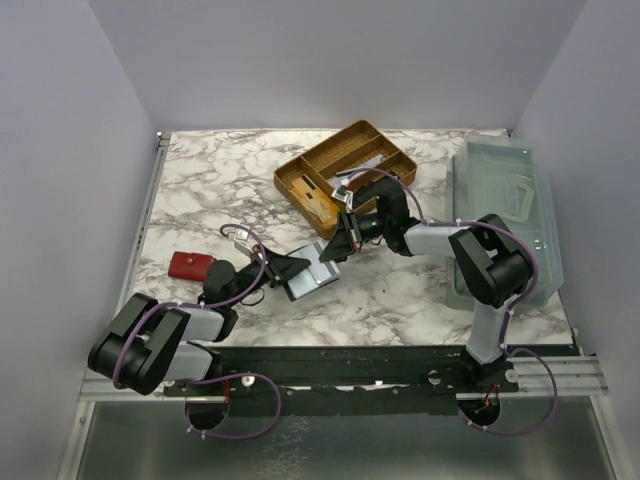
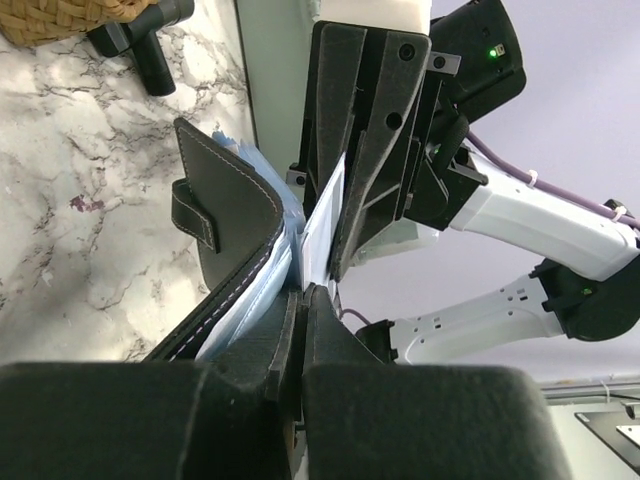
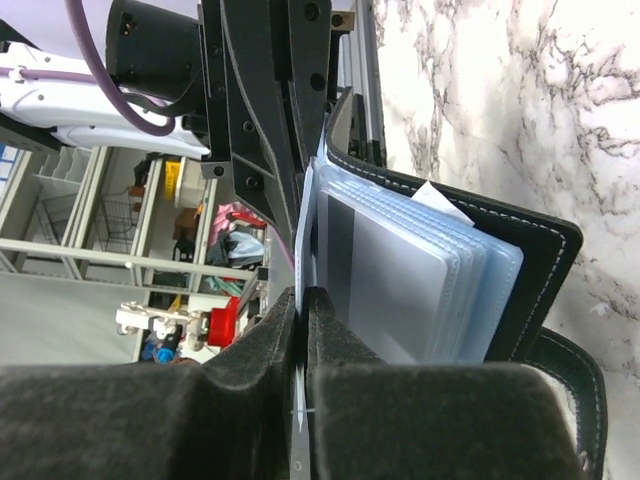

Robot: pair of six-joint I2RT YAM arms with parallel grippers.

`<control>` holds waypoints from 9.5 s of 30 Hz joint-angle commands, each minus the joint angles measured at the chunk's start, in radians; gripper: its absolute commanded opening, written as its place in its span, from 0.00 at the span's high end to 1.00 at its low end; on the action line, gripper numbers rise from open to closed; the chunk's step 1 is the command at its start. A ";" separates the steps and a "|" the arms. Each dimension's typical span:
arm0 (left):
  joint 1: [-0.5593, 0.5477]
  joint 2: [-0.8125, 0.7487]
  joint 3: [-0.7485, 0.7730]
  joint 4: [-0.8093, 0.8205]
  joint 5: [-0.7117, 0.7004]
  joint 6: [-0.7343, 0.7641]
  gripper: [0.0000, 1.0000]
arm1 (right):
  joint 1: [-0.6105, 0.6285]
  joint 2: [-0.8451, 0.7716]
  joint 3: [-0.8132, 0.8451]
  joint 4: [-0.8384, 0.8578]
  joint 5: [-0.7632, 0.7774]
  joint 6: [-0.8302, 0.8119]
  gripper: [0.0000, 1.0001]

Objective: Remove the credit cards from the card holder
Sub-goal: Remove the credit card from the card holder, then place the credit card in the storage box.

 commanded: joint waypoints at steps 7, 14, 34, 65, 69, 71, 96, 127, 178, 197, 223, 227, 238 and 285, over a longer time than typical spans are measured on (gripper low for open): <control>0.005 -0.008 -0.029 0.102 0.049 0.050 1.00 | 0.045 -0.015 0.023 -0.032 -0.045 -0.063 0.68; 0.042 -0.056 -0.051 0.075 0.069 0.050 1.00 | 0.026 -0.023 0.020 -0.030 -0.048 -0.055 0.70; 0.088 -0.163 -0.053 -0.030 0.140 0.078 1.00 | 0.004 -0.012 -0.001 0.105 -0.096 0.059 1.00; 0.115 -0.284 -0.075 -0.117 0.149 0.059 1.00 | -0.025 -0.010 -0.018 0.124 -0.082 0.078 1.00; 0.116 -0.294 -0.078 -0.128 0.142 0.059 1.00 | -0.027 -0.010 -0.017 0.122 -0.083 0.078 1.00; 0.117 -0.298 -0.078 -0.131 0.140 0.059 1.00 | -0.027 -0.010 -0.016 0.122 -0.083 0.077 1.00; 0.084 -0.179 0.000 -0.118 0.132 0.041 0.59 | -0.001 0.004 -0.012 0.128 -0.087 0.084 1.00; 0.053 -0.106 -0.053 0.112 0.092 0.067 1.00 | -0.057 -0.146 0.032 -0.174 -0.101 -0.291 0.58; -0.005 -0.156 0.084 0.143 0.204 0.058 1.00 | -0.018 -0.073 -0.002 0.100 -0.192 -0.027 0.77; 0.095 -0.314 0.018 -0.081 0.215 0.118 1.00 | -0.106 -0.128 -0.022 0.049 -0.145 -0.065 1.00; 0.159 -0.713 0.138 -0.846 0.101 0.292 1.00 | -0.015 0.061 0.138 -0.690 0.326 -0.702 0.97; 0.160 -0.699 0.143 -0.852 0.103 0.297 1.00 | -0.007 0.074 0.188 -0.777 0.432 -0.776 0.79; 0.159 -0.528 0.240 -0.853 0.148 0.335 1.00 | -0.064 -0.075 0.281 -0.955 0.431 -1.010 0.34; -0.043 0.018 0.516 -0.539 0.262 0.435 0.68 | -0.188 -0.223 -0.077 0.169 -0.133 -0.050 1.00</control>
